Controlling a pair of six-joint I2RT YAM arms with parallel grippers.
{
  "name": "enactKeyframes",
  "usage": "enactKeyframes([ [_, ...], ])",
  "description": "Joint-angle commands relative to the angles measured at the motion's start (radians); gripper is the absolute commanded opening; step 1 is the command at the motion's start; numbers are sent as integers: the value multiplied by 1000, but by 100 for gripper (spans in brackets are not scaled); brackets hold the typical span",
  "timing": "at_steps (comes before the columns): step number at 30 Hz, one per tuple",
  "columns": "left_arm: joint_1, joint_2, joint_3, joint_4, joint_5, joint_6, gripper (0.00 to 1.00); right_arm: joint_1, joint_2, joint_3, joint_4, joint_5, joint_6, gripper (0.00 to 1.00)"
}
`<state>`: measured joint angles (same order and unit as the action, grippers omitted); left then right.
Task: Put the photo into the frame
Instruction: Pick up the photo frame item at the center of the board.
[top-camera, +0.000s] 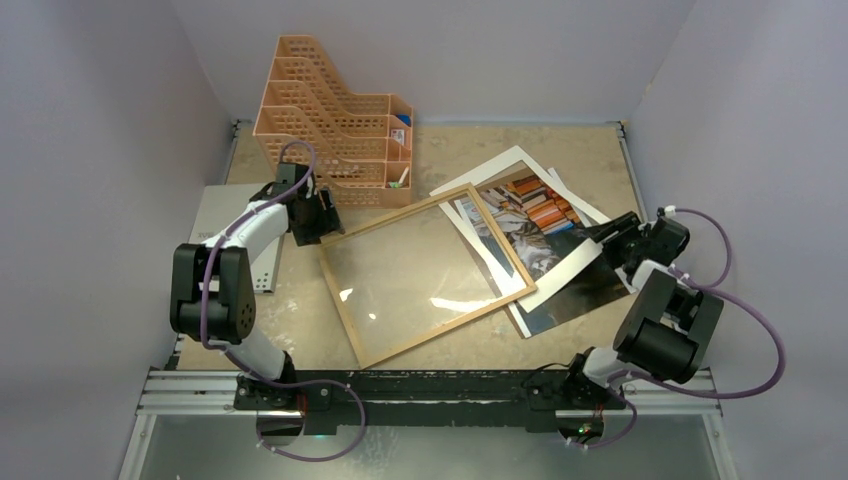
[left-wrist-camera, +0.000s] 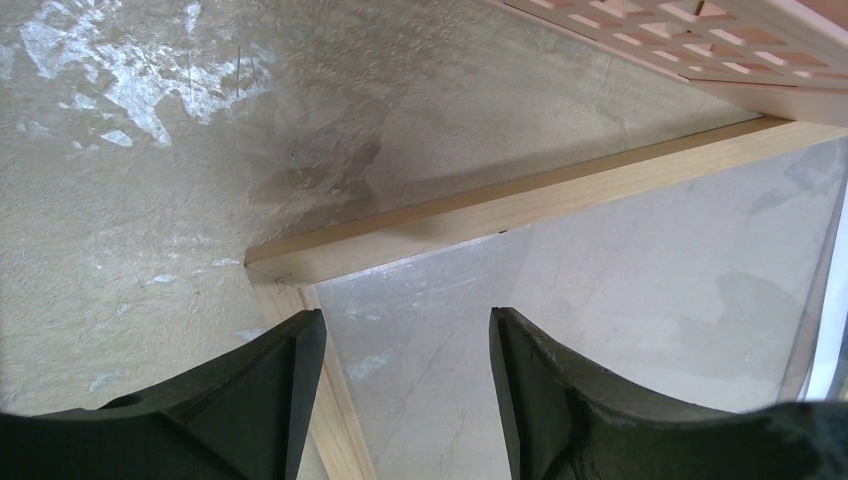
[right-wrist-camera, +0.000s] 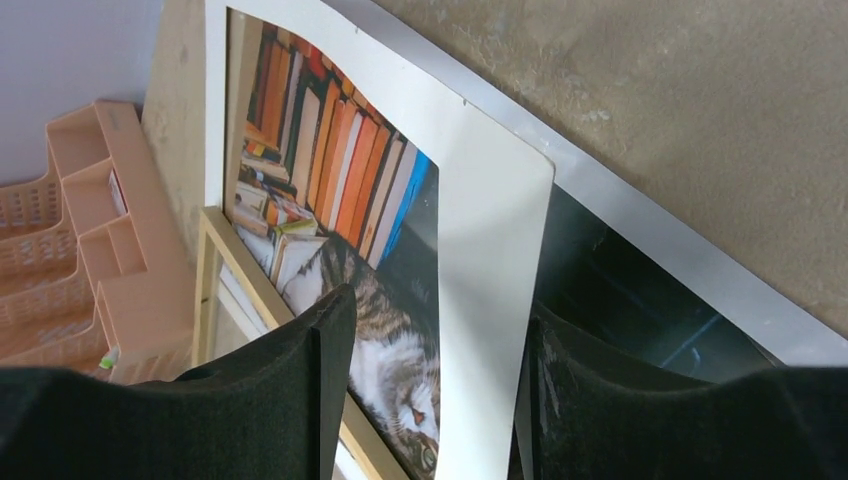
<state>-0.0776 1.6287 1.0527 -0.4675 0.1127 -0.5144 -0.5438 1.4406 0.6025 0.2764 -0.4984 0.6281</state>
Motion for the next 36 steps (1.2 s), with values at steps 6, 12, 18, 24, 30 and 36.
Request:
enactKeyframes([
  [6,7,5,10,33,18,-10,64,77,32,23,49,56,-78,25],
  [12,7,-7,51,9,7,-7,64,172,-38,84,49,265,-157,0],
  [18,7,-12,96,-15,1,-4,64,192,-116,170,30,381,-265,0],
  [24,7,-19,104,-17,-14,-9,64,197,-172,250,-6,396,-351,0],
  [30,7,-26,115,-15,-19,-15,64,197,-222,351,-45,427,-387,0],
  [36,7,-23,135,-16,-16,-15,64,198,-257,500,-98,377,-349,0],
])
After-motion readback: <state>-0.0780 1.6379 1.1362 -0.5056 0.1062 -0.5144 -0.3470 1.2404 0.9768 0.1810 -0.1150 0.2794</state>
